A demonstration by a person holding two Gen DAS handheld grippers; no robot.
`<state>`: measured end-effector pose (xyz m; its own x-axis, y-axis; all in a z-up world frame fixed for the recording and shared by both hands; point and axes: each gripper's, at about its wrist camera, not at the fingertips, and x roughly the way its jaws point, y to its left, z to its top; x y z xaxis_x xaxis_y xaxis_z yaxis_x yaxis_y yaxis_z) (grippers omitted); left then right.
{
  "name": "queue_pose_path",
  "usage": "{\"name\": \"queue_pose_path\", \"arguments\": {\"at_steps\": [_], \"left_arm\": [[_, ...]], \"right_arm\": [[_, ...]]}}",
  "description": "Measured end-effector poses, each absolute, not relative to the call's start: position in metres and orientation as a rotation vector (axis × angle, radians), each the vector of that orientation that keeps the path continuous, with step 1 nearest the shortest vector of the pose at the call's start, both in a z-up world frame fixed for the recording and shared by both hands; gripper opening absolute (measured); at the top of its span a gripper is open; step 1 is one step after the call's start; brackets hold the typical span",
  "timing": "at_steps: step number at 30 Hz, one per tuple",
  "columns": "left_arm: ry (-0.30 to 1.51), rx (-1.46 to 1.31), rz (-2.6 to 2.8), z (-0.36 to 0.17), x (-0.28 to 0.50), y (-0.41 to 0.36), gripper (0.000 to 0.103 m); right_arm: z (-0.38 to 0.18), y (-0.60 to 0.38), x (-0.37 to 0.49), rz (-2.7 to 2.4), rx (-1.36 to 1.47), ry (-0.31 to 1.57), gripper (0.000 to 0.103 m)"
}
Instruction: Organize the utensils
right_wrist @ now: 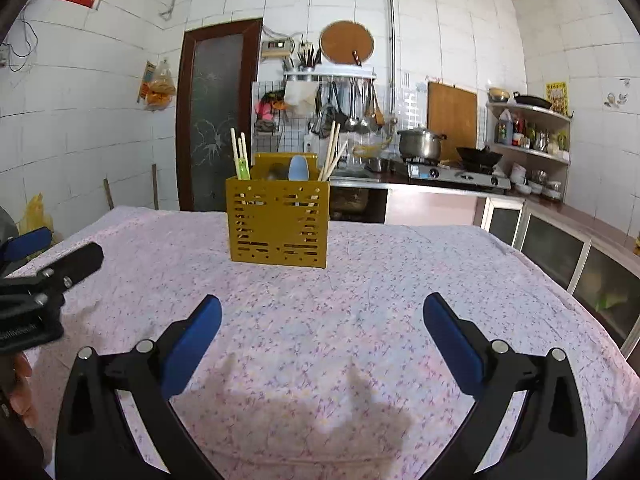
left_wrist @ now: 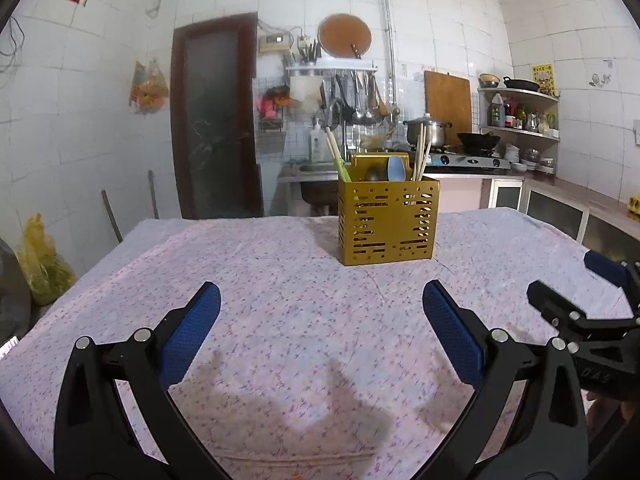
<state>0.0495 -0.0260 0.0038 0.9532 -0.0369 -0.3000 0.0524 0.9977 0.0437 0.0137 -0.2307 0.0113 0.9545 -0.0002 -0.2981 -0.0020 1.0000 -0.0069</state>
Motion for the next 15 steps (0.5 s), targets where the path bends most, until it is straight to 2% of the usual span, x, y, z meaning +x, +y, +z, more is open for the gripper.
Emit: {"name": "queue_pose_path", "arguments": {"at_steps": [15], "left_arm": [[0.234,0.023,-0.035,-0.004,0.028,-0.018,0.098]], "right_arm": [[0.013,-0.244,0.002,-0.023,0.048,0.253,0.099]]}}
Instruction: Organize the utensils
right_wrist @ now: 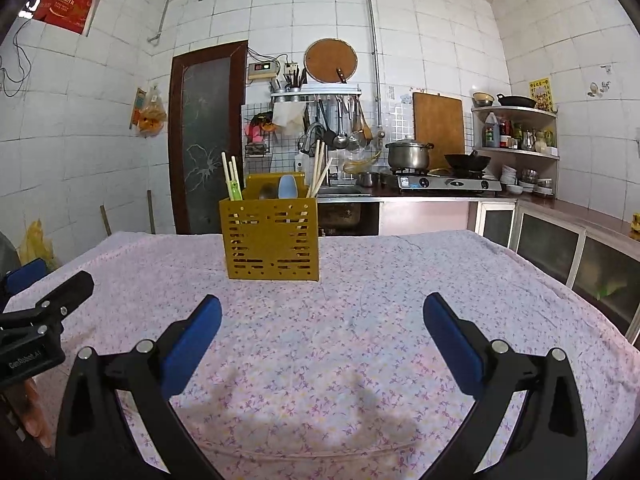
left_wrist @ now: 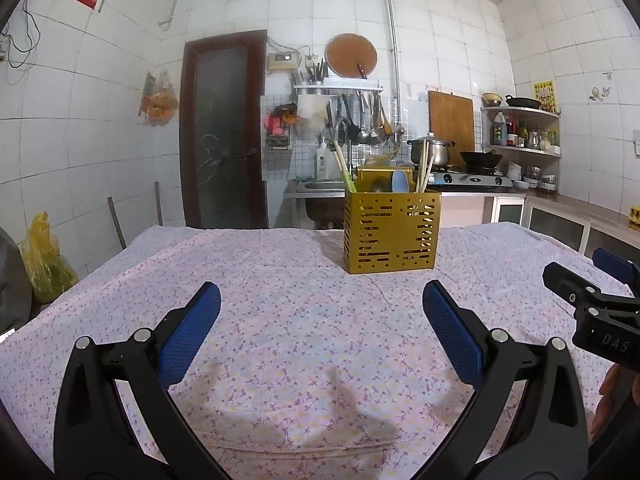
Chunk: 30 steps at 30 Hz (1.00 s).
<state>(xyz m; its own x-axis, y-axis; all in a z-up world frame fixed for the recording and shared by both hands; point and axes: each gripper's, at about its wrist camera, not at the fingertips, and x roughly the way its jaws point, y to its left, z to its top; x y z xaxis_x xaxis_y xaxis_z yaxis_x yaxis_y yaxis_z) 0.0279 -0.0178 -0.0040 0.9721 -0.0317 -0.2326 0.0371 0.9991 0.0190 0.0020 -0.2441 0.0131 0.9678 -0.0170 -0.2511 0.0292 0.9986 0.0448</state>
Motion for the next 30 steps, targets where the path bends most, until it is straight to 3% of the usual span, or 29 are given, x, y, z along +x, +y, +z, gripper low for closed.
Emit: {"name": "queue_pose_path", "arguments": {"at_steps": [30], "left_arm": [[0.235,0.021,-0.055,-0.0031,0.0295,-0.0208,0.098]], "right_arm": [[0.0117,-0.249,0.0009,-0.043,0.046,0.252,0.099]]}}
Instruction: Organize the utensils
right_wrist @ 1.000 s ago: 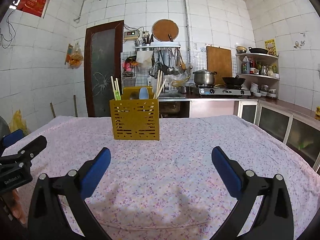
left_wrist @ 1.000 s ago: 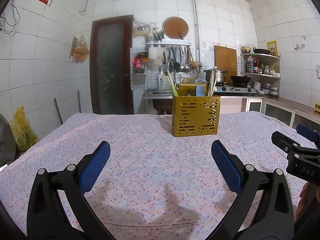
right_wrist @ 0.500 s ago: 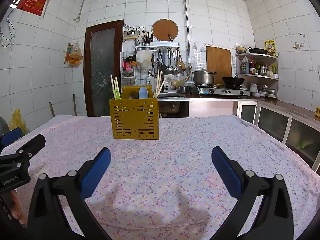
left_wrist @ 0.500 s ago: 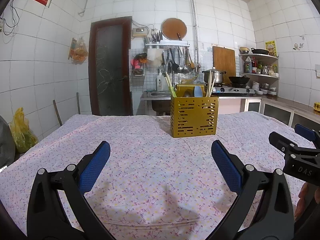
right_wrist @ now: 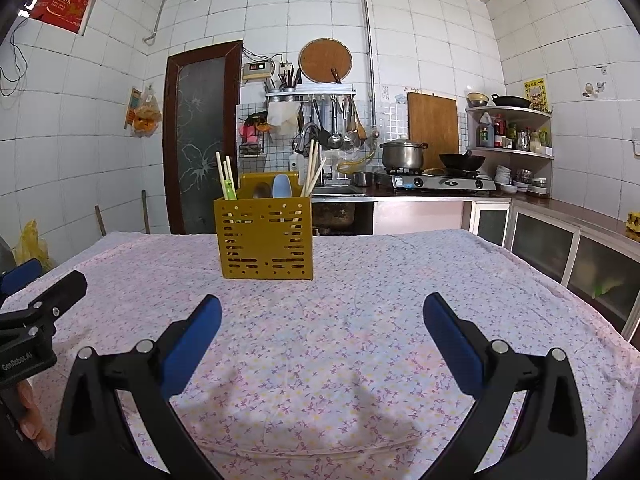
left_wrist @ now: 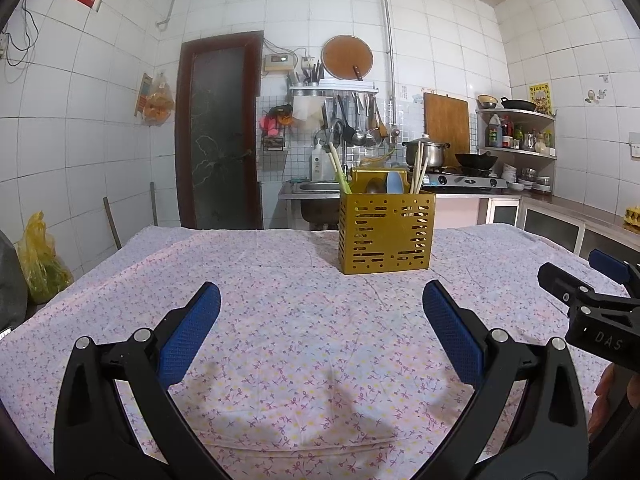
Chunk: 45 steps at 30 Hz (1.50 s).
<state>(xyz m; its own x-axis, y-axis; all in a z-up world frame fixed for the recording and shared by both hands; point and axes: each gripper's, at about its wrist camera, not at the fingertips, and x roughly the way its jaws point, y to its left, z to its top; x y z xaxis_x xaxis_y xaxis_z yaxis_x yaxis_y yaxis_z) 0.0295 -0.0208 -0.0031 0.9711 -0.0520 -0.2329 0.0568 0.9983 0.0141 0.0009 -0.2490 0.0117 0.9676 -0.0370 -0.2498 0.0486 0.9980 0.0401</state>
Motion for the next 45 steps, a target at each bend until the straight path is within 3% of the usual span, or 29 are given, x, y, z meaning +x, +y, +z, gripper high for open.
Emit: {"name": "queue_pose_path", "arguments": {"at_steps": [45], "left_arm": [[0.234,0.024,-0.054,-0.0035,0.0298,-0.0225,0.098]], "right_arm": [[0.0143,-0.2484,-0.0075,-0.055,0.034,0.218,0.099]]}}
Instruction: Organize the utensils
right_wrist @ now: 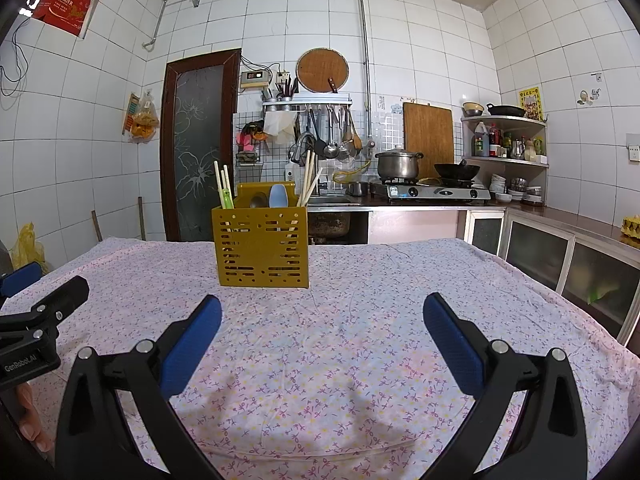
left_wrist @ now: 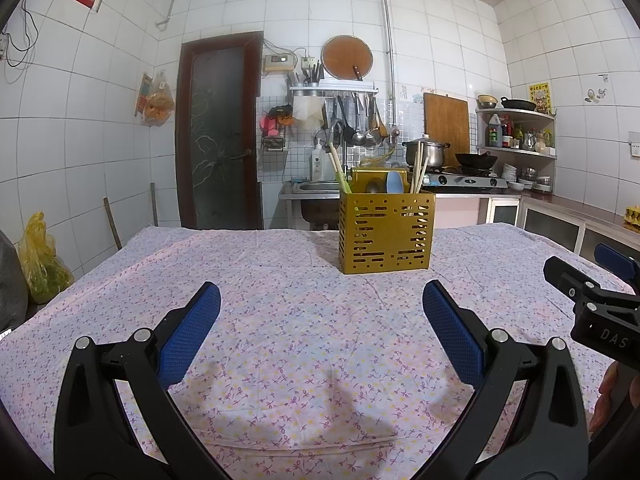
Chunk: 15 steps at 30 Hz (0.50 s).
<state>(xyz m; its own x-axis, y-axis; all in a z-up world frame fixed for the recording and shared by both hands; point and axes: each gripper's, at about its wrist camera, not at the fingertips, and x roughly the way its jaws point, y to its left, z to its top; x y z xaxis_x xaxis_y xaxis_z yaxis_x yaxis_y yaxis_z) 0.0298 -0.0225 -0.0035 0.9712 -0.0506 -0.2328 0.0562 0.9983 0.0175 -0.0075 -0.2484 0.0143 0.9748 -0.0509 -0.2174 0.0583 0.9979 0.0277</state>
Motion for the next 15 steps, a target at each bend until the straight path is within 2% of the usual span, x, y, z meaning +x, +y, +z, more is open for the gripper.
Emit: {"name": "queue_pose_path", "arguments": {"at_steps": [15], "left_arm": [[0.233,0.023,-0.054,-0.004,0.0274,-0.0236,0.098]], "right_arm": [[0.0146,-0.2492,-0.0078,-0.055,0.034,0.217,0.099]]}}
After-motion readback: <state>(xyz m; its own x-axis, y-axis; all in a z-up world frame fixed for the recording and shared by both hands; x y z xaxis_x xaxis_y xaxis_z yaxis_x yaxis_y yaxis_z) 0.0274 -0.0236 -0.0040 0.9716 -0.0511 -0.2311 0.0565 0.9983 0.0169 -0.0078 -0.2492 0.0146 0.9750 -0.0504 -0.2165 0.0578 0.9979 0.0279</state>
